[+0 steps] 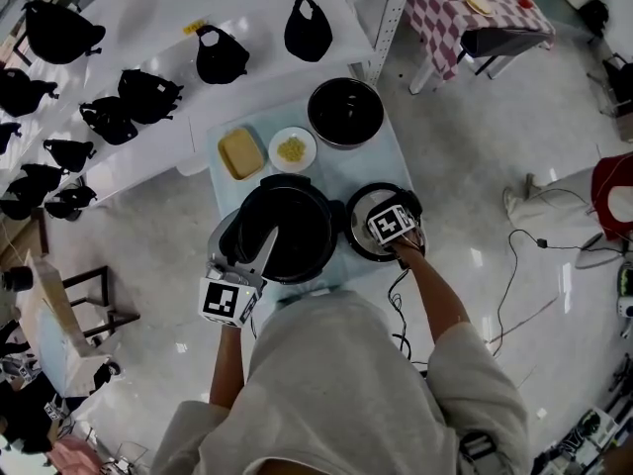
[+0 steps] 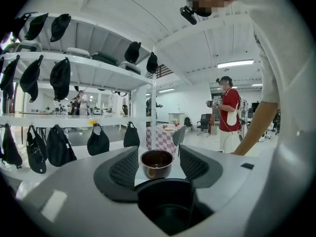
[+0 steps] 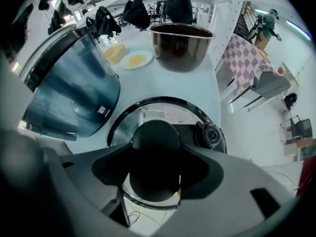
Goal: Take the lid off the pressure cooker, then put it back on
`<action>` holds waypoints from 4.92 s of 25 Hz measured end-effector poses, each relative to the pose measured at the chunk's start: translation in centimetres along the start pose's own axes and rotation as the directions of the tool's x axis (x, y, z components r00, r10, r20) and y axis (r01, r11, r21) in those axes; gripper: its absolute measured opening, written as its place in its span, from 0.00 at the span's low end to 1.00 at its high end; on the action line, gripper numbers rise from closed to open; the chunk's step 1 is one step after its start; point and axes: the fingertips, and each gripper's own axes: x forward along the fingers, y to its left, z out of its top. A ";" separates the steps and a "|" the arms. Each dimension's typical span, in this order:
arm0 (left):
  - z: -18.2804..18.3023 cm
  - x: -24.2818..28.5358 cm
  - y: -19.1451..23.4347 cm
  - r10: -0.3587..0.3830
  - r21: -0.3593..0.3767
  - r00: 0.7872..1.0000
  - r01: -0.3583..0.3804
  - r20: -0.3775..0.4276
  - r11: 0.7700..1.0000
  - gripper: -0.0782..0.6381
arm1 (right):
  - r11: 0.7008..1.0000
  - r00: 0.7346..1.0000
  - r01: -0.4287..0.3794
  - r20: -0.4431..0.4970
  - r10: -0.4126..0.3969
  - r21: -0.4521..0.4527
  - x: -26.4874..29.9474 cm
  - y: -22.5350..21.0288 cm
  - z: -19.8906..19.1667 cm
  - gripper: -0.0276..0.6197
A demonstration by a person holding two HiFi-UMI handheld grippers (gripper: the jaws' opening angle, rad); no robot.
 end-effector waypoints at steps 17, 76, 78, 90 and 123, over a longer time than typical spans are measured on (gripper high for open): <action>-0.3 0.4 0.5 -0.020 -0.016 0.999 0.021 0.037 1.000 0.45 | 0.996 0.879 -0.016 0.477 -0.029 0.091 -8.7 1.0 3.8 0.57; -0.3 -0.8 3.3 0.055 -0.046 0.997 -0.053 0.046 0.998 0.45 | 0.995 0.999 0.006 0.038 -0.010 0.097 -0.3 -0.4 -0.3 0.48; -0.5 -1.0 3.5 0.063 -0.049 0.997 -0.061 0.041 0.997 0.45 | 0.995 1.000 0.008 0.010 -0.009 0.095 0.0 -0.5 -0.4 0.49; -0.7 -0.8 3.5 0.064 -0.060 0.997 -0.062 0.036 0.996 0.45 | 0.993 0.996 0.082 -0.045 -0.078 0.086 -0.6 -1.3 -1.7 0.46; -0.4 -2.1 2.8 0.035 -0.060 0.996 -0.031 0.079 0.998 0.45 | 0.947 0.931 0.109 0.365 0.010 -0.304 -23.0 -1.1 9.5 0.46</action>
